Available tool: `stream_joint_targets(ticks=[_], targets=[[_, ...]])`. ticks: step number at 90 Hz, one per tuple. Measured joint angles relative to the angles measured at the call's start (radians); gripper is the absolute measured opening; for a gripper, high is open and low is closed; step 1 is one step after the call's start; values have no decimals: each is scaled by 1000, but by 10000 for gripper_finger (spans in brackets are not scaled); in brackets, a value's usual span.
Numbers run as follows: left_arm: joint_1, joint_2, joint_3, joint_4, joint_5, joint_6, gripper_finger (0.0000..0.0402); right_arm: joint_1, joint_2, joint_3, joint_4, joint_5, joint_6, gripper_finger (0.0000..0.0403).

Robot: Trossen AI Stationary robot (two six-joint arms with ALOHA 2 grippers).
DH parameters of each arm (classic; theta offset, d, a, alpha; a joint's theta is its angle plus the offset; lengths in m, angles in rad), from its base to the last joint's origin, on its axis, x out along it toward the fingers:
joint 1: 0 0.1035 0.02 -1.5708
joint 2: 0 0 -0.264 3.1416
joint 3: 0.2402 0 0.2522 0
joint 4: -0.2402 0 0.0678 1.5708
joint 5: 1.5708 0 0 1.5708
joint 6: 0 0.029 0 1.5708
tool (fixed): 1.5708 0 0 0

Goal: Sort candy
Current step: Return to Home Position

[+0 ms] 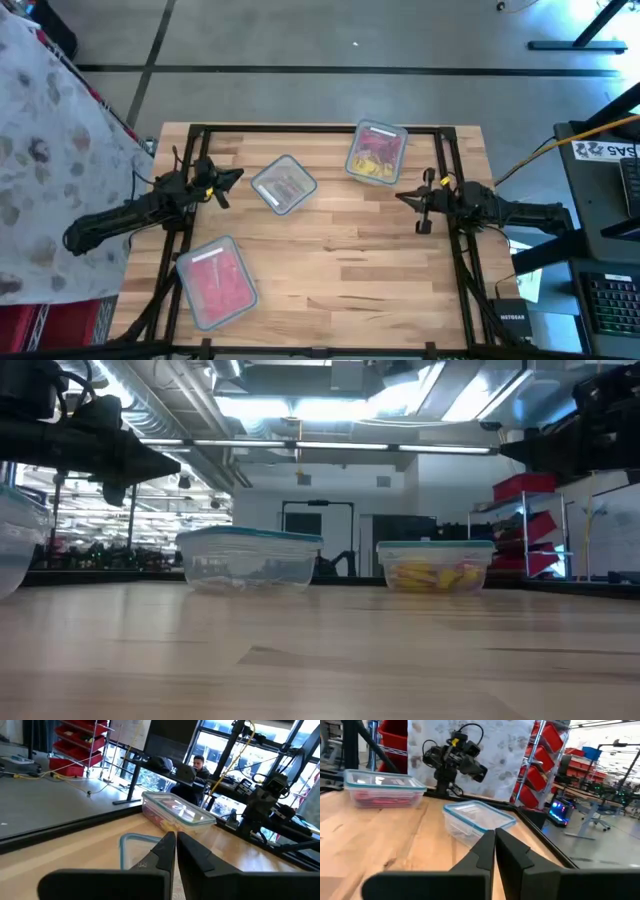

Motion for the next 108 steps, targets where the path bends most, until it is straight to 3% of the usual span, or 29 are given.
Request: stream_joint_targets(ticks=[47,74,94,108], targets=[[-6,-1,0,0,0,0,0,0,0,0,-1,-2,1,0],[-161,-37,0,2,-9,4,0,-1,2,0,-2,-9,1,0],[-222,-36,0,12,-20,227,0,-1,2,0,-3,-11,1,0],[-238,-36,0,19,-20,472,0,-1,2,0,-3,-11,1,0]])
